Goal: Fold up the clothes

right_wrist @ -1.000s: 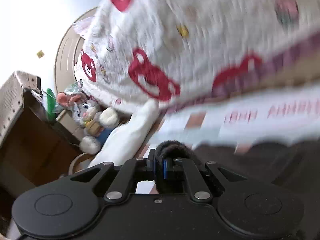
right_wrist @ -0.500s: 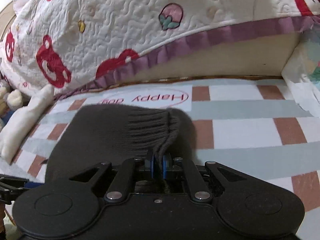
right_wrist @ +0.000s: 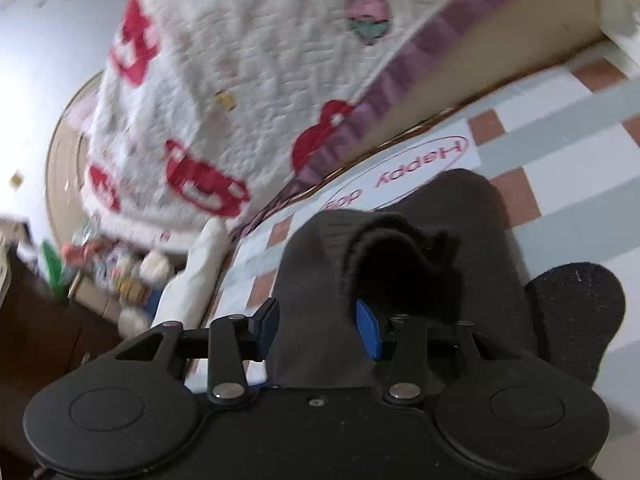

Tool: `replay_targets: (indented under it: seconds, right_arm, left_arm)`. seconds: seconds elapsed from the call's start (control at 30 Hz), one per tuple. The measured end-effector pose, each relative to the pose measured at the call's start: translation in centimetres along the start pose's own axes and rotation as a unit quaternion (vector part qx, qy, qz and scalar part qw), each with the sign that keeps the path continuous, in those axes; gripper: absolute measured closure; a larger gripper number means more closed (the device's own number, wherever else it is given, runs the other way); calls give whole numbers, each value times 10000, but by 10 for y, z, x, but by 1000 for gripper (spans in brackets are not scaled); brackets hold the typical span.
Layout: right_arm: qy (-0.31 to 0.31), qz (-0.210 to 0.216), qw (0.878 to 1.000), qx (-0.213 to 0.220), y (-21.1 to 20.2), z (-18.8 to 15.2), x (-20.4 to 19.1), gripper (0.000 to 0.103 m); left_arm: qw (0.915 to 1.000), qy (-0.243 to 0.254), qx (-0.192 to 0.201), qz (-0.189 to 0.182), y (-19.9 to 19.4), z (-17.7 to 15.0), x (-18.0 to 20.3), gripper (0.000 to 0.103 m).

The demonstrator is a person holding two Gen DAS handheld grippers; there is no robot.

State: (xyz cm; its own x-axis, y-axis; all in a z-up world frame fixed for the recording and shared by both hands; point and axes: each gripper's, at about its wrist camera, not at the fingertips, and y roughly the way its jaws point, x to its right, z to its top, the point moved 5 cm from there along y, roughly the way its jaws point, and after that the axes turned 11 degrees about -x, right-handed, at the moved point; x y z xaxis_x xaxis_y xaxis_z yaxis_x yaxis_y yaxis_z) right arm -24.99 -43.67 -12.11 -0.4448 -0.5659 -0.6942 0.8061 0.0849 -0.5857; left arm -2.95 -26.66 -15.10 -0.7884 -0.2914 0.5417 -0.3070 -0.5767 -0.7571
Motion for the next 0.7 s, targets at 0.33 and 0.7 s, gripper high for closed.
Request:
replay_targets:
  seconds: [0.33, 0.7]
  right_arm:
    - [175, -484, 9983, -262, -33, -46, 47, 52]
    - [-686, -330, 9964, -374, 4, -47, 51, 34]
  left_arm:
    - [10000, -1, -15, 89, -1, 0, 1, 52]
    - [9997, -22, 4, 233, 0, 0, 3, 52]
